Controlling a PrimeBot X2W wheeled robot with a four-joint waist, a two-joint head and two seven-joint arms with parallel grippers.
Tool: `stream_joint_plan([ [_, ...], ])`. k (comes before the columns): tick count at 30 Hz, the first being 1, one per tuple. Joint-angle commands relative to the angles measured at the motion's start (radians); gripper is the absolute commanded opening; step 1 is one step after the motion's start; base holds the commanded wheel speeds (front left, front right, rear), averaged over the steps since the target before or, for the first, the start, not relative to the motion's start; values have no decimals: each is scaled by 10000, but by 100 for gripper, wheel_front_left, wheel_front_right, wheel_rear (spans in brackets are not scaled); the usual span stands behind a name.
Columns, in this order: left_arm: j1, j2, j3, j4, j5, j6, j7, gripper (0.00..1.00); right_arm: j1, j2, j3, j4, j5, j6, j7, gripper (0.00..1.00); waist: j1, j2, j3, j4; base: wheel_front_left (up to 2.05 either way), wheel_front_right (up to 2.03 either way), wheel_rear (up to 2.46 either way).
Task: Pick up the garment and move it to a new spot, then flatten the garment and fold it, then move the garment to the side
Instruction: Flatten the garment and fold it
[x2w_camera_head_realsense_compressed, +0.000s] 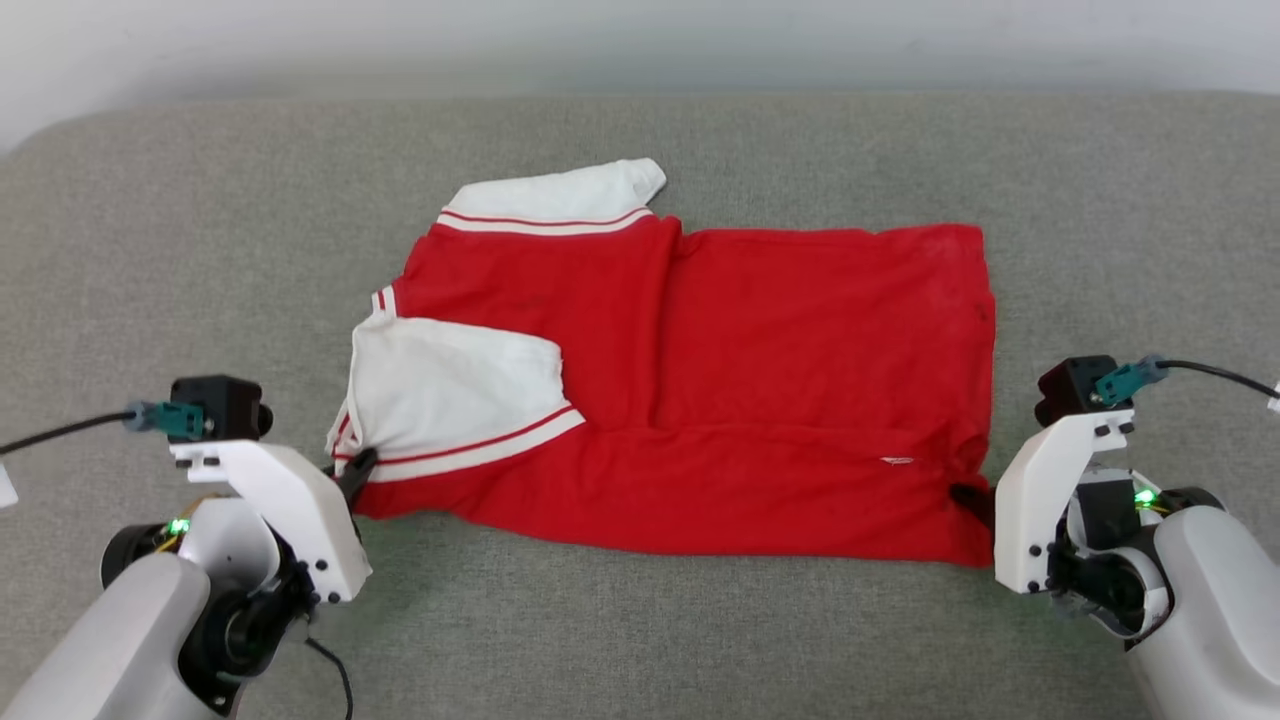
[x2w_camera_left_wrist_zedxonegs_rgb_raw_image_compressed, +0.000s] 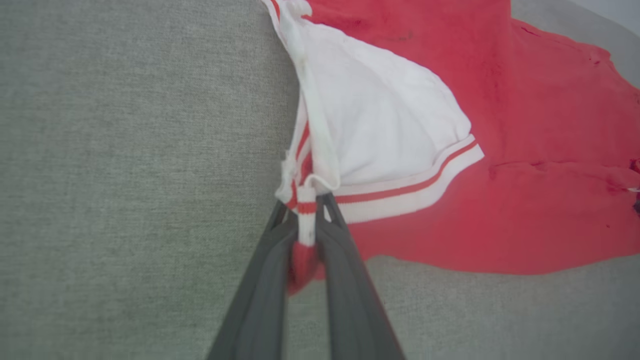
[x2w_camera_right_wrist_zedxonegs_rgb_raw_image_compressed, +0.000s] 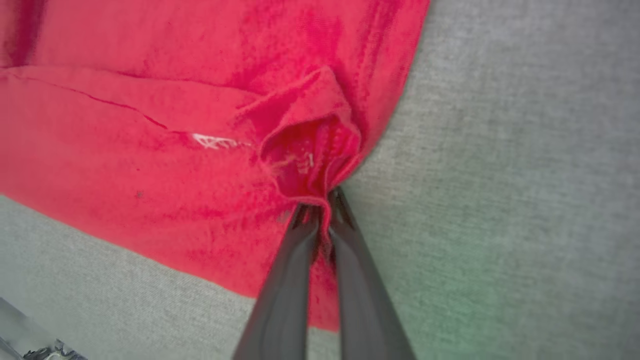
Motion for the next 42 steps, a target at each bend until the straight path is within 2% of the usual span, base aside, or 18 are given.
stream_joint_plan([
  [1, 245, -19, 38, 28, -6, 72, -109, 0, 305, 7, 237, 68, 71, 27, 1, 0, 0, 0, -295, -65, 0, 0, 0],
  [6, 627, -77, 112, -41, -77, 174, -388, 0, 396, -279, 408, -191, 312, 24, -127, 0, 0, 0, -841, -72, 0, 0, 0],
  [15, 2225, 206, 203, -799, -275, 752, -678, 0, 1322, -720, 509, -716, 781, 24, -23, 0, 0, 0, -2041, -9, 0, 0, 0],
  [19, 3097, 279, 205, -1117, -522, 1025, -610, 0, 1896, -888, 247, -931, 908, 21, 181, 0, 0, 0, -2176, 19, 0, 0, 0],
  [22, 3383, 134, 99, -1028, -519, 1137, -691, 0, 2323, -854, 60, -872, 811, 13, 60, 0, 0, 0, -2146, 56, 0, 0, 0],
  [23, 3424, 53, 45, -926, -507, 1154, -704, 16, 2433, -802, 11, -839, 752, 13, -58, 33, 0, 0, -2121, 69, 0, 0, 0],
  [24, 3415, -80, -17, -819, -536, 1104, -729, 63, 2534, -753, -30, -796, 708, 13, -183, 100, 0, 0, -2097, 78, 0, 0, 0],
  [25, 3069, -341, -9, -467, -370, 1092, -1085, 100, 2718, -614, -163, -795, 519, 13, -896, 100, 0, 0, -2053, 80, 0, 0, 0],
  [29, 2680, -496, 118, -140, -14, 941, -1808, 100, 2813, -532, -247, -1139, 50, 13, -2401, 100, 0, 0, -2066, -56, 0, 0, 0],
  [35, 1872, -465, 436, -131, 727, 1054, -3030, 100, 2743, -201, -800, -1991, -1027, 13, -4582, 100, 0, 0, -2047, -402, 0, 0, 0],
  [42, 72, -459, 679, -15, 1342, 866, -3619, 100, 2237, 681, -1807, -3070, -2354, 13, -5962, 100, 0, 0, -1124, -838, 0, 0, 0],
])
